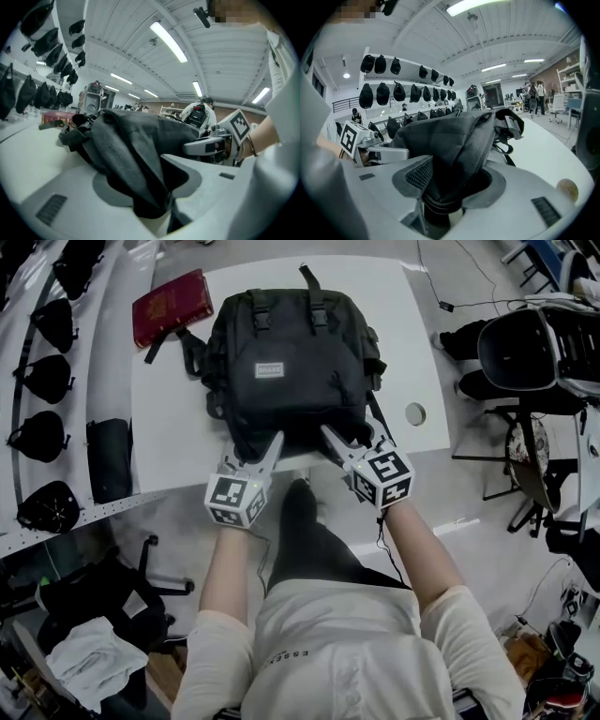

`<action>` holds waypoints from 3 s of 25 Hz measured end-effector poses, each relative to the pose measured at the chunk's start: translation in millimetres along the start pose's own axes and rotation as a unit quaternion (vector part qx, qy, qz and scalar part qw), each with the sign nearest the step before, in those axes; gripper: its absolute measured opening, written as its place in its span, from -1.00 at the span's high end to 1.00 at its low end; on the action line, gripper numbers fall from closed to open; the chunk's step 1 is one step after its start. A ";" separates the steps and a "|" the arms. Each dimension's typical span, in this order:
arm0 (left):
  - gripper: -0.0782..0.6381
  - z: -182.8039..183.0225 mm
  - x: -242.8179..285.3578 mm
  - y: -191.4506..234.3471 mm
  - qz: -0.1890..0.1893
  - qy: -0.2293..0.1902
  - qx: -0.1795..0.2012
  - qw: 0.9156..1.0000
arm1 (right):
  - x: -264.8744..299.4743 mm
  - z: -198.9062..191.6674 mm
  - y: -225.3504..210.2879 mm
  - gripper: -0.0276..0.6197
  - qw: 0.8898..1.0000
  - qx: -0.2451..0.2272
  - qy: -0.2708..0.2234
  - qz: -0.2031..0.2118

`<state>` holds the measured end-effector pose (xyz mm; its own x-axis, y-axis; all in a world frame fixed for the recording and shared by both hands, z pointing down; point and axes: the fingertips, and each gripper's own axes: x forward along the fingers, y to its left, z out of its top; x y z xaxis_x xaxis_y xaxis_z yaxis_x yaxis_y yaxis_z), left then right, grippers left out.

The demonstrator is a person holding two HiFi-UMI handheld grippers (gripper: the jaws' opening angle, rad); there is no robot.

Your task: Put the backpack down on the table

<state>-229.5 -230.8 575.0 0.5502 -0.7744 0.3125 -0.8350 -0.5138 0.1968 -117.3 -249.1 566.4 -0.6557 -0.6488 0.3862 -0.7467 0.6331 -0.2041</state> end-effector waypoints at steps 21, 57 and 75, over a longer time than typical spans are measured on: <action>-0.13 77.3 -83.8 -33.6 0.073 -0.046 0.031 0.996 | -82.7 76.8 44.0 0.15 0.993 -0.067 -0.099 0.012; 0.77 202.4 -120.4 -81.4 -0.004 -0.099 0.124 0.987 | -126.2 184.5 84.5 0.87 0.976 -0.127 -0.176 0.019; 0.77 206.2 -121.8 -84.1 0.008 -0.106 0.130 0.986 | -134.0 190.3 83.4 0.87 0.971 -0.125 -0.204 -0.010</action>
